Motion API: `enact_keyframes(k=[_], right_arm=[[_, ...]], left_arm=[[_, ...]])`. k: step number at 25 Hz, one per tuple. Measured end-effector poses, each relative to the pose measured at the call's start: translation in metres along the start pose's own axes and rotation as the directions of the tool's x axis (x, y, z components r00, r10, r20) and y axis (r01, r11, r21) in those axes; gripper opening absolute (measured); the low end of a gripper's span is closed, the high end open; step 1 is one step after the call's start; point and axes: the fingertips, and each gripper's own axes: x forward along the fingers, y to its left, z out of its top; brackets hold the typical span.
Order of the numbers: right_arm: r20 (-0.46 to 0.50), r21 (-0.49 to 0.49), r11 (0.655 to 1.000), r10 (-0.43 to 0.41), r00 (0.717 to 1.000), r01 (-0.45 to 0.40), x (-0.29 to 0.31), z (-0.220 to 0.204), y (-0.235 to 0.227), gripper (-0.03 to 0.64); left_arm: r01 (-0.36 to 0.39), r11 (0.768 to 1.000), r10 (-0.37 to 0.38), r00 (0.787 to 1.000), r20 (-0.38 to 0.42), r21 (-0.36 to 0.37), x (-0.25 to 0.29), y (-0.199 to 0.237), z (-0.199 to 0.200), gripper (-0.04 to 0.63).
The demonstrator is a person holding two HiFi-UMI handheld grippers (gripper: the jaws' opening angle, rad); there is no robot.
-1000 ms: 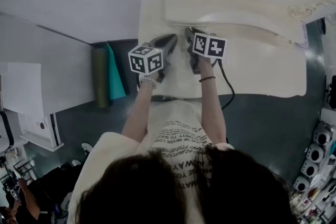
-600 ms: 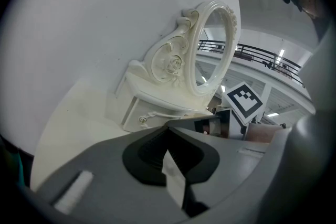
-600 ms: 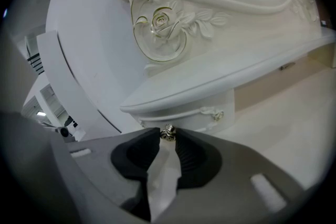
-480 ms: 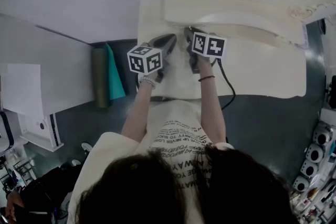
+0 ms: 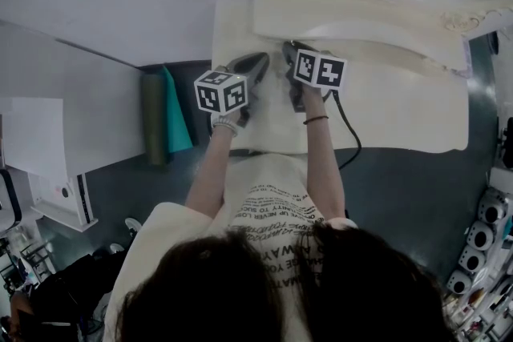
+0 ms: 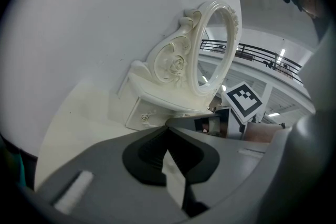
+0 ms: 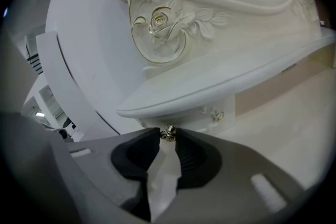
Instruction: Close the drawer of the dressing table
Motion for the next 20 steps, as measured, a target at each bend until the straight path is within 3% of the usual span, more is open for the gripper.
enact_keyframes(k=[20], right_arm=[[0.013, 0.019, 0.999, 0.031, 0.999, -0.031, -0.0016, -0.0014, 0.003, 0.12]], left_arm=[[0.036, 0.999, -0.036, 0.999, -0.002, 0.0, 0.0002, 0.0007, 0.0065, -0.008]])
